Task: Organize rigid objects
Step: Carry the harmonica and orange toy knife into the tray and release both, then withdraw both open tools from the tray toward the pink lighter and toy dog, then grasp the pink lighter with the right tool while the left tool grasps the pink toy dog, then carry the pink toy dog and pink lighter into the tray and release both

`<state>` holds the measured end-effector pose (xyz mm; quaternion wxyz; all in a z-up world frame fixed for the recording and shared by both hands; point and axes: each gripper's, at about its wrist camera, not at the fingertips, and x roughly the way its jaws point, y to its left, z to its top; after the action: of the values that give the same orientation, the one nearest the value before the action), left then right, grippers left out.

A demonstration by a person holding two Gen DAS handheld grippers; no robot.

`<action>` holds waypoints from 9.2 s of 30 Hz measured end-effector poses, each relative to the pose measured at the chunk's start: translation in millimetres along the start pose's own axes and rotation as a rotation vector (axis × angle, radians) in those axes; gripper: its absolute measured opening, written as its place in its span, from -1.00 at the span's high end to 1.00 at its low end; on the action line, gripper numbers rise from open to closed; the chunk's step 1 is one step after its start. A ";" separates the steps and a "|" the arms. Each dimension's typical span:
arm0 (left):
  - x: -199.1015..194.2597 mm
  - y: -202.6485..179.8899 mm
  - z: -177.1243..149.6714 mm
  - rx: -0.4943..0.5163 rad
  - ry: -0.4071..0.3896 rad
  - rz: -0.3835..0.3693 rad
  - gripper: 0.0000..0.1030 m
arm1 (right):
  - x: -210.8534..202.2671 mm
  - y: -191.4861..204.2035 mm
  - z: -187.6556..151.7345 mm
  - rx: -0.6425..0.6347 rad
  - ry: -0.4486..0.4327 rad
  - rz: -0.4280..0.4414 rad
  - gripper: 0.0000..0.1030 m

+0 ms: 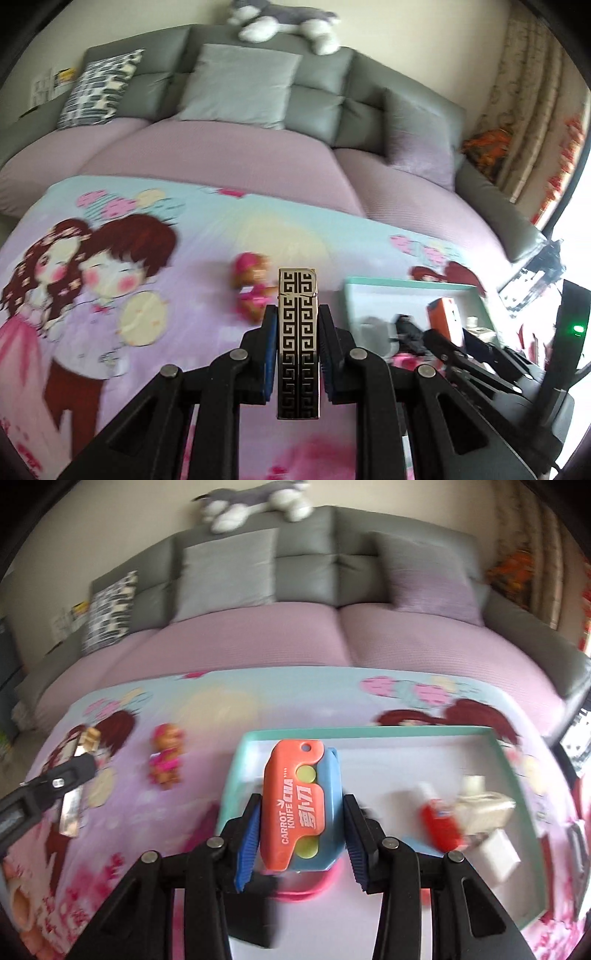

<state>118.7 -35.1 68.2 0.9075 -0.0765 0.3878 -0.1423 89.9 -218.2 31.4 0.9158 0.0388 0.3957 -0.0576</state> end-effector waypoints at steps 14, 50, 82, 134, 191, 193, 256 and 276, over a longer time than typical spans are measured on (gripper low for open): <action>31.6 -102.0 -22.4 0.220 0.089 -0.099 0.59 | -3.8 -86.0 -4.1 0.142 0.017 -0.110 0.13; 61.3 -145.6 -49.2 0.327 0.184 -0.084 0.57 | 1.8 -110.1 -9.4 0.167 0.045 -0.092 0.04; 34.6 -48.6 -13.6 0.061 0.035 0.244 -0.87 | 2.7 -78.1 -1.0 0.108 -0.010 -0.024 -1.00; 28.3 142.2 -47.8 -0.245 0.200 0.456 -0.90 | 33.6 122.3 -12.0 -0.257 0.081 0.217 -0.43; 114.0 53.4 26.7 -0.045 0.217 0.171 -0.97 | 37.7 54.2 24.0 0.003 0.032 0.198 0.58; 123.0 51.1 27.8 -0.035 0.239 0.170 -0.85 | 38.1 52.4 25.1 0.010 0.030 0.196 0.58; 45.5 -125.5 -45.5 0.178 0.142 -0.114 0.02 | -32.9 -106.5 -32.2 0.231 -0.009 0.045 0.58; 57.9 -132.0 -55.5 0.207 0.173 -0.064 0.01 | -15.6 -104.1 -36.4 0.209 0.052 0.042 0.57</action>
<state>90.3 -180.2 23.5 0.8686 0.0177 0.4454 -0.2163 38.9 -315.9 15.3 0.8970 0.1440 0.4104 -0.0784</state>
